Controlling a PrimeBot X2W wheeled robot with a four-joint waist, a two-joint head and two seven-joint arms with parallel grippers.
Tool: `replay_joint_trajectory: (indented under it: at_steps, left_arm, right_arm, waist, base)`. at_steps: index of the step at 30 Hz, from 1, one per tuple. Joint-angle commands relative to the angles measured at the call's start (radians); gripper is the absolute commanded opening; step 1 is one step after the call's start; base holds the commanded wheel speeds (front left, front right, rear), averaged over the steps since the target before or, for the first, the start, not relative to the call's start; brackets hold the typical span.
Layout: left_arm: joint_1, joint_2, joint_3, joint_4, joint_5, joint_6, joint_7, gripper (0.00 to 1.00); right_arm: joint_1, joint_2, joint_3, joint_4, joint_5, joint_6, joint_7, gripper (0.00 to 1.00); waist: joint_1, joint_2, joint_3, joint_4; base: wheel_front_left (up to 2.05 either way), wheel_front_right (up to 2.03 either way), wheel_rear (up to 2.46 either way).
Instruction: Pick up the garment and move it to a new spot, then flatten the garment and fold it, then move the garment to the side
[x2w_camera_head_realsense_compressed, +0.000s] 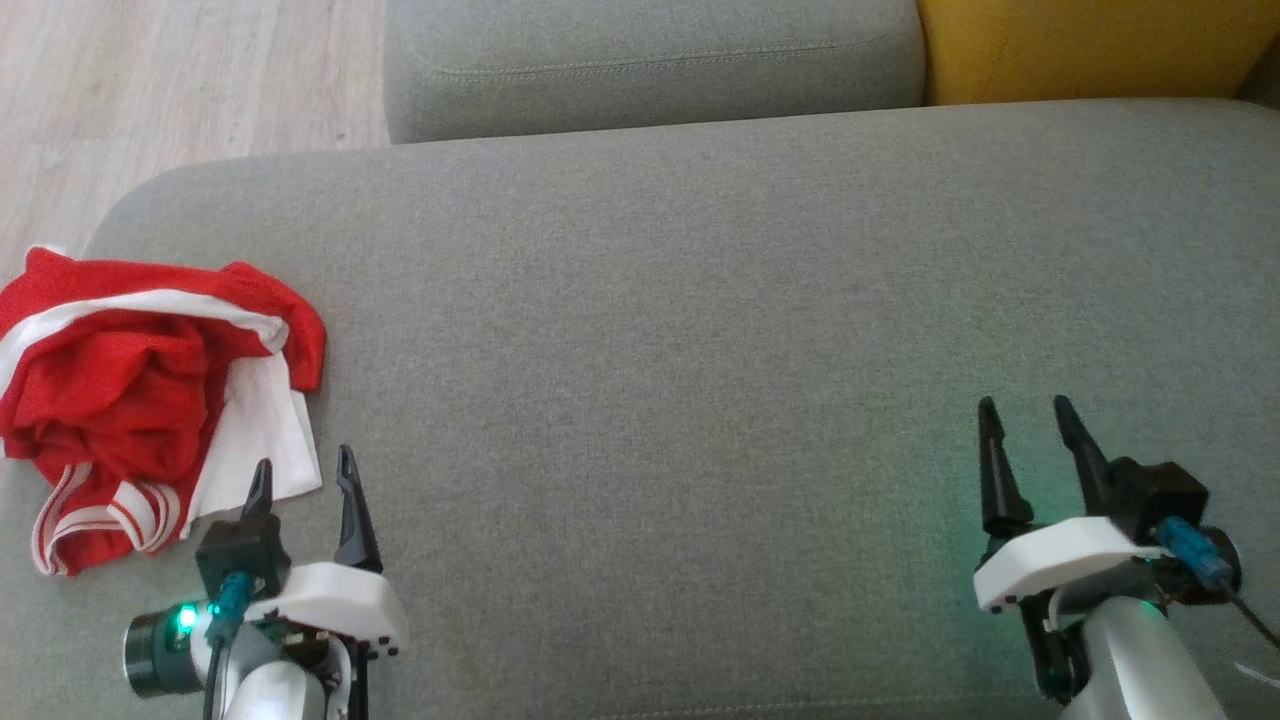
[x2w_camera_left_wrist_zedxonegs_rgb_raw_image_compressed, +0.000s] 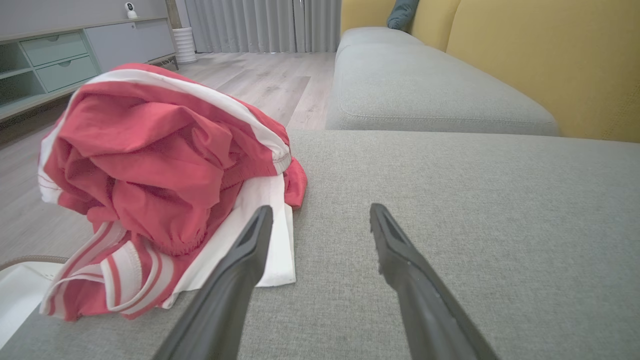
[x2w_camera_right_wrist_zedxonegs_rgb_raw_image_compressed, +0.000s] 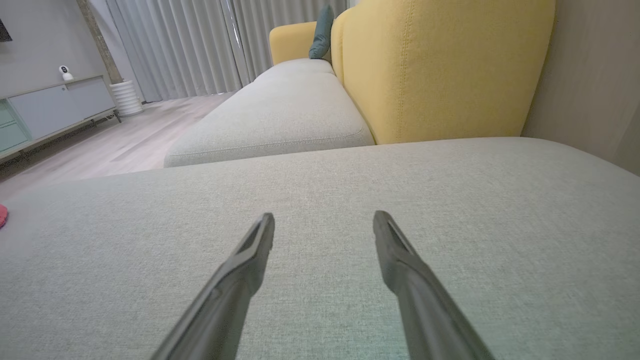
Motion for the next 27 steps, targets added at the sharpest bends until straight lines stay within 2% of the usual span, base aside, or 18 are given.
replay_joint_trajectory:
  at_steps: [1,16,22,27]
  left_arm:
    - [-0.038,0.019,0.023,-0.037,0.008,0.008,-0.014,1.00]
    - [-0.031,0.019,0.022,-0.053,-0.034,0.009,-0.014,1.00]
    - [-0.043,0.019,0.000,-0.049,-0.037,0.001,-0.014,1.00]
    - [-0.050,0.019,-0.024,-0.049,-0.041,-0.001,-0.014,1.00]
  right_arm:
    - [-0.054,-0.004,0.014,-0.028,-0.008,0.008,-0.014,1.00]
    - [-0.054,-0.004,-0.009,-0.046,0.005,0.008,-0.014,1.00]
    - [-0.057,-0.004,0.020,-0.057,0.003,0.008,-0.014,1.00]
    - [-0.066,-0.004,0.085,-0.055,0.011,0.008,-0.014,1.00]
  waist:
    - [0.0000,0.0000,0.000,0.000]
    - [0.0000,0.0000,0.017,0.009]
    - [0.0000,0.0000,0.024,0.069]
    - [0.0000,0.0000,0.025,0.163]
  base:
    - [0.00,0.00,0.00]
    - [0.00,0.00,0.00]
    - [0.00,0.00,0.00]
    - [0.00,0.00,0.00]
